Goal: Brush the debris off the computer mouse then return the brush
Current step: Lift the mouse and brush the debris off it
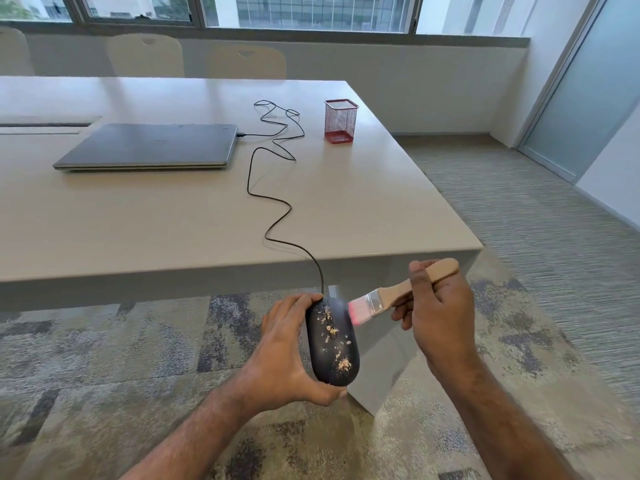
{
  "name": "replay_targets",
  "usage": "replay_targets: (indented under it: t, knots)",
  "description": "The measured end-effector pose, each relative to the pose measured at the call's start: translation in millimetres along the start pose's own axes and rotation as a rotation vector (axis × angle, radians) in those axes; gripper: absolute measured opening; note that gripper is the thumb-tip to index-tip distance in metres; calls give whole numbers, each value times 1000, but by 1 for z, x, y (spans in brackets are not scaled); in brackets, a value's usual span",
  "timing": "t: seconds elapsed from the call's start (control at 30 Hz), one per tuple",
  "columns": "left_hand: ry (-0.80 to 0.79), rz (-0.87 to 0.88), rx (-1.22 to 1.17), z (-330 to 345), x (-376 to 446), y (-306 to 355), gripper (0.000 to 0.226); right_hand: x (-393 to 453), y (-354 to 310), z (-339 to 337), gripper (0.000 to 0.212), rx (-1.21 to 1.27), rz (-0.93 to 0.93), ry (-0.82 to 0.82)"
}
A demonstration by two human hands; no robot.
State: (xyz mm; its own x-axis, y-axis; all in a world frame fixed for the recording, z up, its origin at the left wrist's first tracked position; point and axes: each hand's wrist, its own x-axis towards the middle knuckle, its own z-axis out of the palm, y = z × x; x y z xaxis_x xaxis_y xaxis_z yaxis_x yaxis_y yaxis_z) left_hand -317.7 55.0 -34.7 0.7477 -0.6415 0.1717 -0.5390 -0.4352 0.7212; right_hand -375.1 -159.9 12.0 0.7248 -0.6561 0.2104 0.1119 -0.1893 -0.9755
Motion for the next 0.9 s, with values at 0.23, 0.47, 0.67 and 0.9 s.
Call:
replay_targets:
  t: [0.23, 0.47, 0.67, 0.9]
  knots:
    - [3, -32, -16, 1, 3, -1, 118, -13, -2, 6, 14, -37, -72, -97]
    - [12, -48, -17, 1, 2, -5, 115, -11, -6, 2, 20, -11, -80, -61]
    - [31, -28, -13, 0, 3, -5, 112, -15, -3, 2, 16, -39, -77, -93]
    - [19, -43, -25, 1, 3, -9, 115, -18, -9, 4, 23, 34, -94, -129]
